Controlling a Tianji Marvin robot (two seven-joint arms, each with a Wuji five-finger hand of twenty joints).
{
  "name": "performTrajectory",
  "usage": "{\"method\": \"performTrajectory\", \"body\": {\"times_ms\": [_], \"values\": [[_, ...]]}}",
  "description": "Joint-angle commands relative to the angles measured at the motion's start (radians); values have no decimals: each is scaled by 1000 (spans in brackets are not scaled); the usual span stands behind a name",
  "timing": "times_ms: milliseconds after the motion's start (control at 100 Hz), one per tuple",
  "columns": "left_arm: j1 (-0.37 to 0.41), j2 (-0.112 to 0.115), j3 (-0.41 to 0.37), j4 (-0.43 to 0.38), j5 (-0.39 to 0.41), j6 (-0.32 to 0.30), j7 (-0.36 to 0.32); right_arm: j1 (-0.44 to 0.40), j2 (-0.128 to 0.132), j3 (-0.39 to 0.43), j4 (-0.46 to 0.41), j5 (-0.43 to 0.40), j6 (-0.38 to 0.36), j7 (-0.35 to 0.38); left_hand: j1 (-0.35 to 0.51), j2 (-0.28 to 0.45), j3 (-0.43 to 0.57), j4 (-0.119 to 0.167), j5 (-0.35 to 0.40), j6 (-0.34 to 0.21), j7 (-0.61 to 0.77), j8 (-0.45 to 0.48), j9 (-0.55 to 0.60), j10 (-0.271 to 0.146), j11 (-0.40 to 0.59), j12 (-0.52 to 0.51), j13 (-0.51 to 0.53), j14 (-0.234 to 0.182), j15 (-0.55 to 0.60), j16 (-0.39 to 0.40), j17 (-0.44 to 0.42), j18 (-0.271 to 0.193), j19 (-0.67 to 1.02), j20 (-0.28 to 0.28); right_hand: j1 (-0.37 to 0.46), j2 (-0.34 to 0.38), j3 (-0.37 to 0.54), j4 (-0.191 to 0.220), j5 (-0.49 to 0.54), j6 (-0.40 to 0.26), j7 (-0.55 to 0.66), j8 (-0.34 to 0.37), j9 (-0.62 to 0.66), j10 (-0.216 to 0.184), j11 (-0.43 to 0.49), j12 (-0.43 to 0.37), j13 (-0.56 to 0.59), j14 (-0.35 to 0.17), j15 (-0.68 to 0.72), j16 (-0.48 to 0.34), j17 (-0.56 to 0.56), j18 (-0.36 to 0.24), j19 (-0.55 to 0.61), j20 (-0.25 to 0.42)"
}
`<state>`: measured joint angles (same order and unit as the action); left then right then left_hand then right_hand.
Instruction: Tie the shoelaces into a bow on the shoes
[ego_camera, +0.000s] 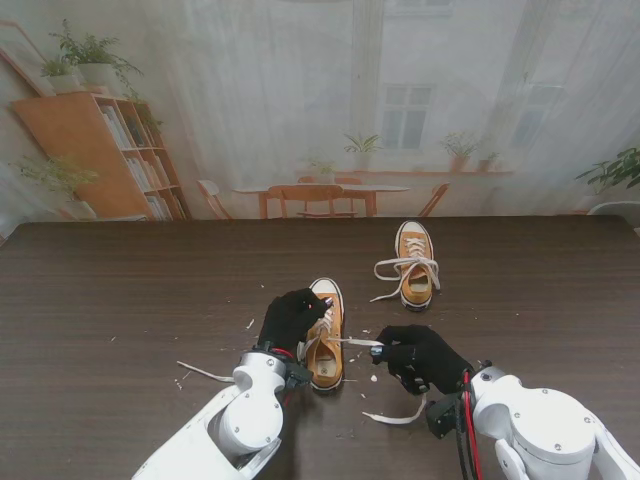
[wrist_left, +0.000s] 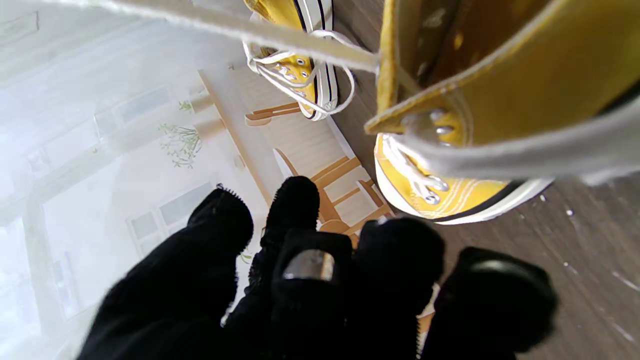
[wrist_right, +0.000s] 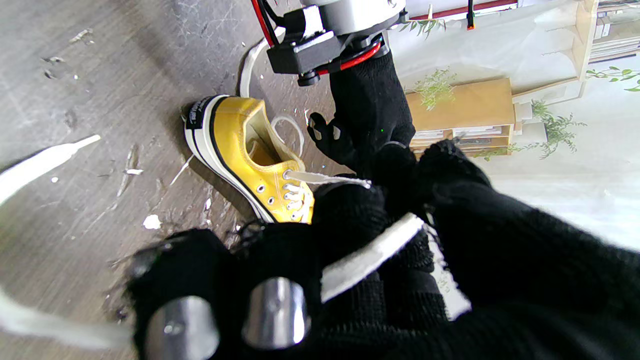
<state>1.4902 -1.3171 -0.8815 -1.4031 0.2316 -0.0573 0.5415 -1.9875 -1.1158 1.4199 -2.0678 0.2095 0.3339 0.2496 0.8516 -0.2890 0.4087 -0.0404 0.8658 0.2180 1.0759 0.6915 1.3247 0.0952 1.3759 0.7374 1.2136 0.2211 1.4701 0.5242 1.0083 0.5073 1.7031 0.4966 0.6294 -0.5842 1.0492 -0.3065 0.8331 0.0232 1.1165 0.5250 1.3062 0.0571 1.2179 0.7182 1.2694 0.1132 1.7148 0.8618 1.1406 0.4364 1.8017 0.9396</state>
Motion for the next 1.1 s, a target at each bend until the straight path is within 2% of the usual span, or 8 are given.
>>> {"method": "performTrajectory", "body": {"times_ms": [0,130,200,230,290,390,600,1090], "values": [[7,5,-3,-25,7,-6,-11,-2,1,2,-4,2,-2,14,-29,-27,22,-10,31,-11,6,-1,37,0,48,24,59,-59,83,30,48,-58,146,77,42,11,-35,44,13,-18,8,14,26,25,31,14,38,-21,74,4,34,11,263,3],[20,13,-12,-48,53,-9,1,-3,1,4,-3,6,-1,16,-39,-25,30,-6,40,-20,1,-4,37,11,50,25,58,-43,118,43,56,-94,205,133,43,11,-35,44,13,-17,8,13,26,26,31,14,38,-21,74,4,34,12,262,3],[15,26,-11,-32,172,-26,37,-3,0,4,-2,8,-2,15,-45,-10,17,-6,21,-57,-18,-26,41,10,-25,12,58,-7,14,4,37,16,70,69,43,11,-35,44,13,-17,8,13,26,26,31,14,38,-20,75,4,34,12,262,3],[12,35,-10,-23,226,-33,52,-4,0,5,-2,9,-2,15,-36,-21,-1,-6,-36,-85,-37,-49,32,19,-153,-20,56,42,-146,-56,2,119,-101,-35,42,11,-35,44,13,-17,8,13,26,26,31,13,38,-20,75,4,34,12,262,3],[13,53,-11,-19,309,-34,66,-4,0,5,-2,11,-1,15,-30,-32,-40,8,-124,-96,-85,-83,-96,65,-355,6,-59,121,-386,-34,-192,183,-310,-75,42,11,-35,44,13,-18,8,13,26,25,32,14,38,-20,75,4,34,12,262,3],[45,86,-19,-71,405,37,38,-3,0,5,0,10,1,16,-83,-41,-46,35,-220,-121,-233,-120,-362,92,-645,-75,-361,131,-636,12,-515,101,-491,77,43,11,-35,44,12,-18,8,14,26,27,31,13,38,-20,75,4,34,12,262,3],[129,146,-44,-221,548,185,-108,1,0,3,2,9,6,16,-123,-3,-156,82,-301,-97,-532,-216,-739,119,-938,-224,-735,147,-959,-40,-840,11,-780,3,42,12,-35,44,13,-18,8,14,26,25,32,13,38,-20,74,4,34,12,262,3],[126,210,20,-334,728,426,-384,9,-1,-7,10,11,18,12,-81,-79,-257,129,-311,-52,-726,-304,-861,123,-1041,-276,-812,149,-1077,-44,-871,-11,-863,0,44,14,-38,44,10,-18,9,16,24,24,33,14,38,-21,74,4,34,12,262,4]]}}
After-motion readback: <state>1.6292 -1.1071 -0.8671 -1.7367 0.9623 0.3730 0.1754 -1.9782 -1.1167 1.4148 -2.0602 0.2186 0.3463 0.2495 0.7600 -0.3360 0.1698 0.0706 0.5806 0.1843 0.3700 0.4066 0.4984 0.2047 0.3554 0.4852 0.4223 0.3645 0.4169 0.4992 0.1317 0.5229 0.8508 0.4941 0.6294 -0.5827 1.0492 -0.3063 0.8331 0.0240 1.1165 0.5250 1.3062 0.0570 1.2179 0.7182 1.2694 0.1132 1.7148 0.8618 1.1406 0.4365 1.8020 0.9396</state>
